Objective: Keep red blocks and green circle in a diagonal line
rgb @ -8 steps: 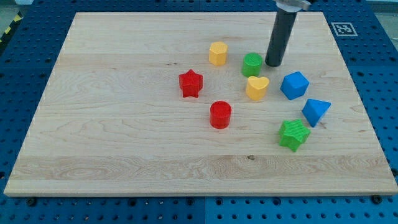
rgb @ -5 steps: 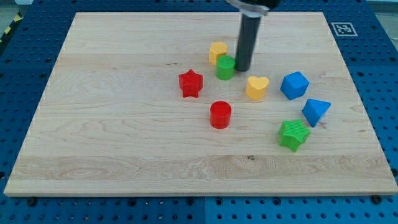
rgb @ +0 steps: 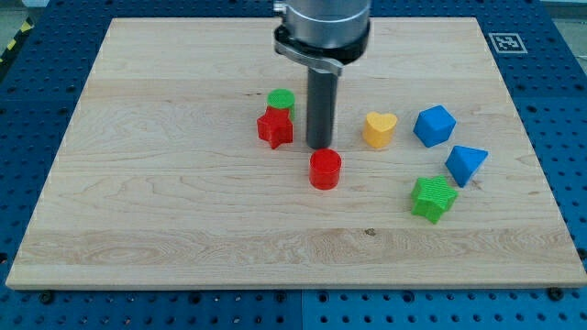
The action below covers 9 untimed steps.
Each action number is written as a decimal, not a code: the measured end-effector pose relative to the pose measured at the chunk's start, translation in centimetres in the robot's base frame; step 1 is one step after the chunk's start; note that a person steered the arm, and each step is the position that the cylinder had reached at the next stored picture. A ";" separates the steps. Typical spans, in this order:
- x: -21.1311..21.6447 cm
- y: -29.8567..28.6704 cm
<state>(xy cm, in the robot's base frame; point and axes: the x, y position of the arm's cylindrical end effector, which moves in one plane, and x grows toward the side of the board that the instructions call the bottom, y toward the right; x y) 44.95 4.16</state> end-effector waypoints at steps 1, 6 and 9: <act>1.0 4.7; 8.1 15.9; 10.2 9.8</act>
<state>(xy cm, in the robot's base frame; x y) 55.15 13.99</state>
